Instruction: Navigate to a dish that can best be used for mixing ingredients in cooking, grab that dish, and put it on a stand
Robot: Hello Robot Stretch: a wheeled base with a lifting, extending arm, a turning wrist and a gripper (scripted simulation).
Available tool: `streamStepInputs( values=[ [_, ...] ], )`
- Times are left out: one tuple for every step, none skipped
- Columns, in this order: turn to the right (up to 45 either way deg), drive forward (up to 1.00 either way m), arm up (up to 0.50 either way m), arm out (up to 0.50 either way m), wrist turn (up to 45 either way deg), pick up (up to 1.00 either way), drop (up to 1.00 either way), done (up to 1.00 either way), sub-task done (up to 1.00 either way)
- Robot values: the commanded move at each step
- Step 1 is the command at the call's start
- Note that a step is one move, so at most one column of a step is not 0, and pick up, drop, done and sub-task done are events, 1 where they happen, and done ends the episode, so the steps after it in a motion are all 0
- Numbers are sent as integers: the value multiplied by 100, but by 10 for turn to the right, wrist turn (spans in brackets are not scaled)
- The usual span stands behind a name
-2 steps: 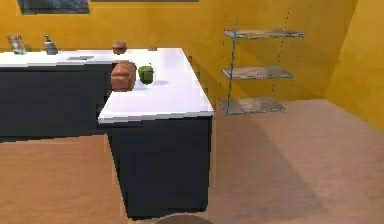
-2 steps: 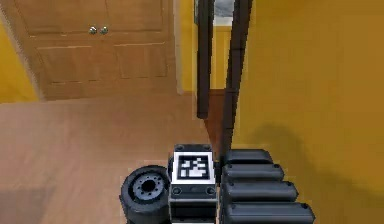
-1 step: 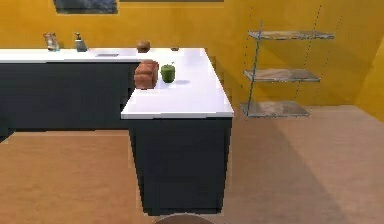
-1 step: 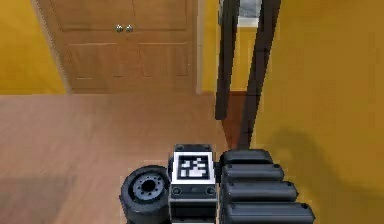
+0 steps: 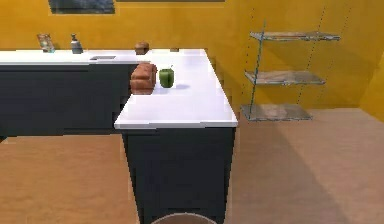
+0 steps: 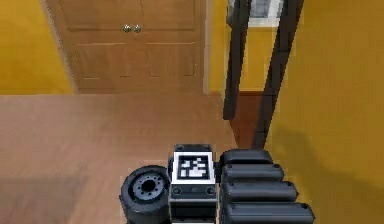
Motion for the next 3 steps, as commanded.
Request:
streamStepInputs(
  values=[
    [450, 0, 0, 0, 0, 0, 0, 0, 0],
    [390, 0, 0, 0, 0, 0, 0, 0, 0],
    [0, 100, 0, 0, 0, 0, 0, 0, 0]
  ],
)
